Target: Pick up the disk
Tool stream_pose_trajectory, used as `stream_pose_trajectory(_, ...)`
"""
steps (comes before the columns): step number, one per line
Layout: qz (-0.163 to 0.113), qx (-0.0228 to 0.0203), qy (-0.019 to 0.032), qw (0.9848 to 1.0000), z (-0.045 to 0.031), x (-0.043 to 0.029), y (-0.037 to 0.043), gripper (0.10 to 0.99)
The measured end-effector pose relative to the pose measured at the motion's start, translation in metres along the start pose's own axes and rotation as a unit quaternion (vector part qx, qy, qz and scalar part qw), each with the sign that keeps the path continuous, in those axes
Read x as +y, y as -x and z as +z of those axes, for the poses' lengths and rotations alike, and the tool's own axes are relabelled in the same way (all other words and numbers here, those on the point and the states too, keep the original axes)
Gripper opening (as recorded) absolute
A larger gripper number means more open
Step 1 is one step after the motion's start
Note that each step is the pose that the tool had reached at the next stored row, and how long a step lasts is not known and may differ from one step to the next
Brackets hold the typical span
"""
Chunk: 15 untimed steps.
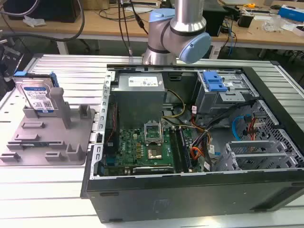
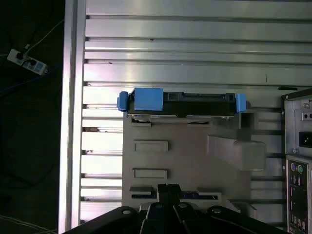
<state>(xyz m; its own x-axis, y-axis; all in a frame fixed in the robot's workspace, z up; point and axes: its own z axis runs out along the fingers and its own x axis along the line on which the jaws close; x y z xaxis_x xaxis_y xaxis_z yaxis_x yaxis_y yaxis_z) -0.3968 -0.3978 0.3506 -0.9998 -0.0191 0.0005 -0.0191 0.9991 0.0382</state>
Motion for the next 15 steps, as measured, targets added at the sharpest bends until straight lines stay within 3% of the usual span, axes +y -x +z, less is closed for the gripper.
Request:
stream_pose_trajectory(7,-0.002,0.0001,0.0,1.0,0.0,0.0,0.0,0.106)
stream_pose_trajectory(9,-0.022,0.0008,0.0,0.9998,0.0001,0.0,0.0,0.106)
stream_pose_trajectory(11,-0.064,0.0024,-0.0001,0.9979,0.0,0.0,0.0,0.106)
stream_pose_trajectory(14,-0.094,0.0036,-0.0001,0.9956,0.0,0.0,0.0,0.106)
stream_pose_trajectory(15,-0.112,0.0043,-0.0001,0.9937,0.0,0.0,0.0,0.106)
